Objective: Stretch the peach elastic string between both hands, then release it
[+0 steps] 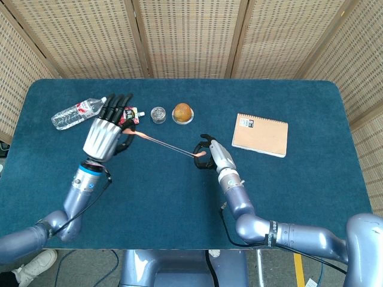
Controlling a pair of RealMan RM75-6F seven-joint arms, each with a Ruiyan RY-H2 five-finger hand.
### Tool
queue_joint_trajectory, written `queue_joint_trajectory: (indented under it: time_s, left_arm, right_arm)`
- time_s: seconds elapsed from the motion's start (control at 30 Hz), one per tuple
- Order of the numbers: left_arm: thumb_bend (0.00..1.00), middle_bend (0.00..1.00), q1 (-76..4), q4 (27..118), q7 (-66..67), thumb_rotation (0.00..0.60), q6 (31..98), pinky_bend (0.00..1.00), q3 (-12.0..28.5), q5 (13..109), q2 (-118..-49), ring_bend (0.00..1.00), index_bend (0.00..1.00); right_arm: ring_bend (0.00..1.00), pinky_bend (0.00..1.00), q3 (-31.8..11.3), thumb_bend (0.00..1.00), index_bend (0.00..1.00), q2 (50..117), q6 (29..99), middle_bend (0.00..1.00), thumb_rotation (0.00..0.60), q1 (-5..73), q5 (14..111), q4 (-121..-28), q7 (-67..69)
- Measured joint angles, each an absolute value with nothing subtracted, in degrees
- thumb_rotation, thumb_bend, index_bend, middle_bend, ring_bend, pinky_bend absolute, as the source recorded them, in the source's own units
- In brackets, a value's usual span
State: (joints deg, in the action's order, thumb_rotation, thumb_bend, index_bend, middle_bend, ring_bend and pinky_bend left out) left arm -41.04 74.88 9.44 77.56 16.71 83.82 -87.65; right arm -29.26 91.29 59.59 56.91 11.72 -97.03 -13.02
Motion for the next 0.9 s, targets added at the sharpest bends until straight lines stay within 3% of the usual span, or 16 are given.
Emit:
queue_joint_trajectory:
  time_s: [0.43,0.9]
  left_arm:
    - [0.48,0.00,-34.7,71.6,0.9,0.600,79.3,0.00,19.5,77.6,-77.8,0.00,0.82]
    - [0.48,0.00,-31.2,57.0,-9.6,0.600,75.9,0.00,17.6,75.2,-76.8,0.00,0.83]
  right_arm:
    - [0.00,0.00,-28.4,0.63,0.68,89.7,59.9,0.18,0.600,55.2,12.0,-98.3,-12.7]
    - [0.00,0.00,-26.8,0.63,0.68,80.7,58.8,0.18,0.600,49.2,16.5,-103.4,-11.0]
